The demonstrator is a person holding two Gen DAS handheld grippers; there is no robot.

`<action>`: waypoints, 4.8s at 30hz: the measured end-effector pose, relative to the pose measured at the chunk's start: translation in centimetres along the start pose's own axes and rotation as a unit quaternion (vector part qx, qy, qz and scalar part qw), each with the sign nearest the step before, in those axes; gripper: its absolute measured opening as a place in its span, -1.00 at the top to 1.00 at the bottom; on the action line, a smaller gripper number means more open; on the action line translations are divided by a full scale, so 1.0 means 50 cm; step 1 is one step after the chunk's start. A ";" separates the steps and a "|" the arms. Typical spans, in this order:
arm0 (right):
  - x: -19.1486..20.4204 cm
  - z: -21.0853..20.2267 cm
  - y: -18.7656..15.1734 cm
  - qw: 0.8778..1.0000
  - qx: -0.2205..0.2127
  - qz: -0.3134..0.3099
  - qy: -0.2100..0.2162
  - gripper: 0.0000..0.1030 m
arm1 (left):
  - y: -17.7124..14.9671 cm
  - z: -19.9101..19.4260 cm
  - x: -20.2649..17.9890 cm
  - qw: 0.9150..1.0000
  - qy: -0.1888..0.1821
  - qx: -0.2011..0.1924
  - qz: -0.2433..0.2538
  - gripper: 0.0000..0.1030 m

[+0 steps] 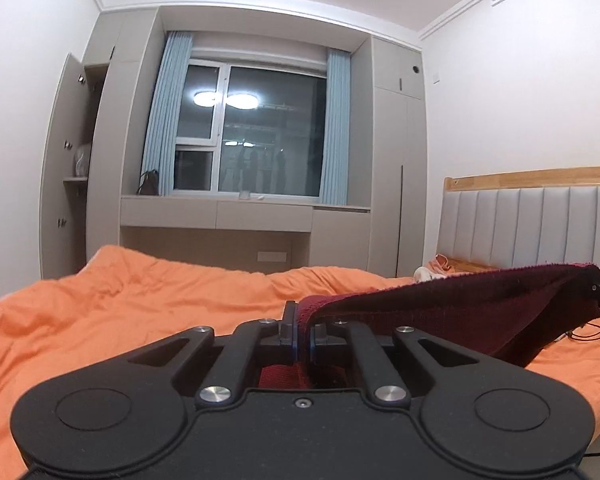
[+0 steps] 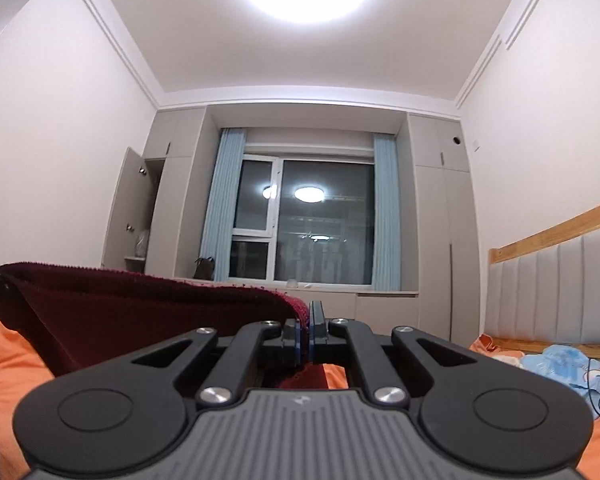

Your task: Fold small clothes

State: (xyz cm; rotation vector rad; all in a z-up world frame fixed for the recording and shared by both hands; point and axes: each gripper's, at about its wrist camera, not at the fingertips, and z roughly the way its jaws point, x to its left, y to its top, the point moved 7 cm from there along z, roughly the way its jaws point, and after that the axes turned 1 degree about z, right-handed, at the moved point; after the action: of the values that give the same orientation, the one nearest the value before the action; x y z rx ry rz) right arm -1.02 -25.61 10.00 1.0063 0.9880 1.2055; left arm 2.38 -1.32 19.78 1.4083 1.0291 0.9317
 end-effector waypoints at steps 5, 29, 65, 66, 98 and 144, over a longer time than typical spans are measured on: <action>-0.008 0.030 -0.025 1.000 0.026 -0.012 -0.008 0.92 | -0.014 0.028 -0.006 0.999 -0.009 0.028 0.013 0.91; -0.025 0.445 -0.391 0.963 0.267 -0.022 0.002 0.91 | -0.209 0.505 0.114 0.973 -0.005 0.232 -0.002 0.88; 0.012 0.654 -0.614 0.886 0.451 -0.080 0.068 0.89 | -0.442 0.782 0.215 0.908 -0.039 0.412 -0.064 0.77; 0.012 0.653 -0.614 0.886 0.451 -0.080 0.070 0.79 | -0.442 0.782 0.218 0.907 -0.038 0.413 -0.066 0.72; -0.169 0.530 -0.598 0.896 0.434 -0.047 -0.080 -0.99 | -0.447 0.681 0.290 0.916 0.078 0.392 -0.043 -0.73; -0.055 0.247 -0.407 0.936 0.336 -0.031 -0.098 -1.00 | -0.390 0.364 0.206 0.930 0.137 0.315 -0.133 -0.99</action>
State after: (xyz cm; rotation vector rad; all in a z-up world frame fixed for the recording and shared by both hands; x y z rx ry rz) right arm 15.78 -30.99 -6.22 1.5799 1.2924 0.6914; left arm 21.16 3.11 -1.30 1.6181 1.7970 0.6235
